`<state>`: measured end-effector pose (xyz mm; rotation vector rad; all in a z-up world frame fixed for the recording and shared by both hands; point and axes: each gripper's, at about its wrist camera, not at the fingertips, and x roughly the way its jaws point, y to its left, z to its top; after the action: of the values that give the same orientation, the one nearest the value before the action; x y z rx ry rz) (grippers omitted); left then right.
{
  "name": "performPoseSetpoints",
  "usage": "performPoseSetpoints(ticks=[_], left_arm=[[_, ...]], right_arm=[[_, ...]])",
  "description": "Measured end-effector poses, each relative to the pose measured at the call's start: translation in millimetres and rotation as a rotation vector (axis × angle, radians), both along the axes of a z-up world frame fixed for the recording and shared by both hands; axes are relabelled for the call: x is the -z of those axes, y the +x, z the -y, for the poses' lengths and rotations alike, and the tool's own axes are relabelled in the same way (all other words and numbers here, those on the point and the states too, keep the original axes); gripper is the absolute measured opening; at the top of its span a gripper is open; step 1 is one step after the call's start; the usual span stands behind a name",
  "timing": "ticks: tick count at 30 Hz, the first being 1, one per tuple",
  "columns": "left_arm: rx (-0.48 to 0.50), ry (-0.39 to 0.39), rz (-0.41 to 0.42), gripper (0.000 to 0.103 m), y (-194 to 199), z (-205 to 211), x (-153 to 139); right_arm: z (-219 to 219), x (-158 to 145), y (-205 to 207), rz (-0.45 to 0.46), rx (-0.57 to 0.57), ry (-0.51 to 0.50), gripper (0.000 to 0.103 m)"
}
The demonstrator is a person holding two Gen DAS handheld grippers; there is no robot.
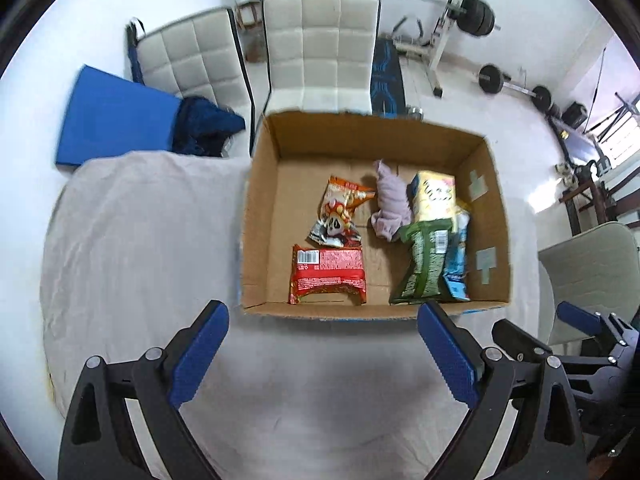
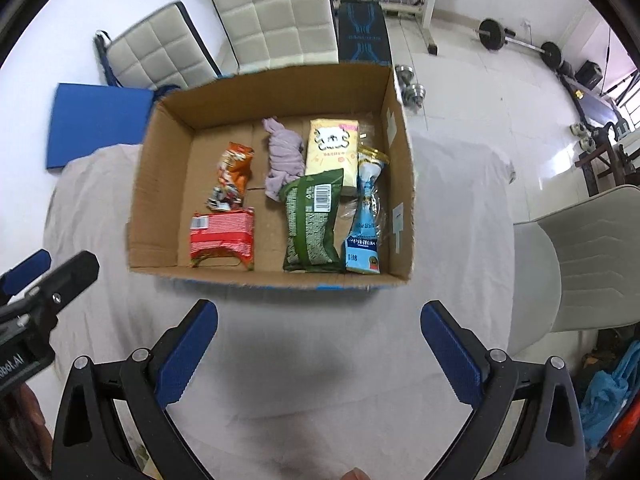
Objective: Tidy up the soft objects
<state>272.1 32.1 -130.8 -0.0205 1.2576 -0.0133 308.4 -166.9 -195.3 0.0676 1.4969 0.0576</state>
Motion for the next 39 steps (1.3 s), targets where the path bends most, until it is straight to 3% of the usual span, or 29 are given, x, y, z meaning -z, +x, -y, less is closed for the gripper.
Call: performPoseSetpoints(ticks=[13,23,33,39], left_arm=[[0.011,-0.025,0.150,0.097,-98,2,-102],[0.027,-0.022,0.215,0.097,-146,8,-149],[0.039,-0.042,0.227,0.097,-174,13,-167],[0.009,-0.022,0.274,0.103,-175,9,-169]], right_arm=[[10,-126,-98,0.168,0.039,0.064,0.103],[12,-210,-156,0.277,0.038,0.042,0.103],[7,-254,-196,0.315,0.015,0.044,0.103],[8,-262,-190,0.354,0.032,0.002,0.103]])
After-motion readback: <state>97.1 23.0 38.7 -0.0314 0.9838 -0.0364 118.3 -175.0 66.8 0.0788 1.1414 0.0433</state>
